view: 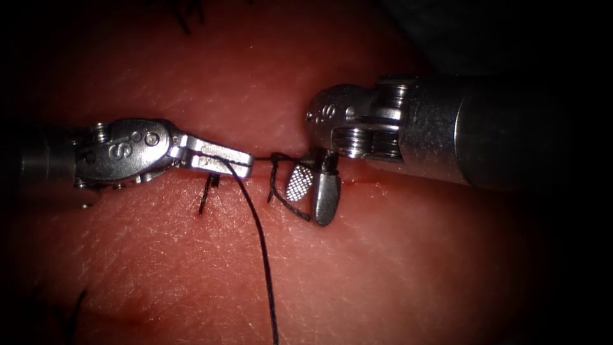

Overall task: Wound Closure
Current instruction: Grab the short tail with the right gripper

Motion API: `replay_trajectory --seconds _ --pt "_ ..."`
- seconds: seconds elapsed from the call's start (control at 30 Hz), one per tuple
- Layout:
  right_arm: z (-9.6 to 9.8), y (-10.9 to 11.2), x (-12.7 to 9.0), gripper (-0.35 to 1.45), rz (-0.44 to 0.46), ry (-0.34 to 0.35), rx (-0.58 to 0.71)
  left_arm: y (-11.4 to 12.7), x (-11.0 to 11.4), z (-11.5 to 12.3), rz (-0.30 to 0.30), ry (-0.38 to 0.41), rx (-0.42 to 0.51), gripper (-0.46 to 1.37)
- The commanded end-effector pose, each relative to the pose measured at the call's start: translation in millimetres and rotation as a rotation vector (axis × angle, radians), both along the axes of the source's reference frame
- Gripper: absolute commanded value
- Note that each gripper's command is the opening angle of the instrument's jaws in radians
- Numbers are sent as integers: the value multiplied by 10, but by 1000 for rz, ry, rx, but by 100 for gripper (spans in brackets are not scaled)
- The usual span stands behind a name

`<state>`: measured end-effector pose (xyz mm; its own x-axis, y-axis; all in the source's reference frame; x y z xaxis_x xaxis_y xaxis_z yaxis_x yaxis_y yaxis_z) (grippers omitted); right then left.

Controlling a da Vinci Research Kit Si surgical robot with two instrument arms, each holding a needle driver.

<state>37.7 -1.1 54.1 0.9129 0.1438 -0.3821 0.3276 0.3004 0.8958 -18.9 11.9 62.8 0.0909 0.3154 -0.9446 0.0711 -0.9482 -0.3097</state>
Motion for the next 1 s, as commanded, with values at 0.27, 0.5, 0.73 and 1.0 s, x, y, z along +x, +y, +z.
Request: replay_trajectory --seconds 0.27,0.5,0.73,1.0 --pt "12 -10 3 77 8 -36 -6 -2 1 1 12 -5 -3 -35" --pt "21 -16 3 65 -2 -54 -20 -5 0 0 15 -4 -5 -35" --pt "34 -38 7 54 -7 -118 -74 -7 0 -2 17 -5 -5 -35" --pt "32 -58 15 22 24 -181 -102 -8 4 -3 20 -7 -5 -35"
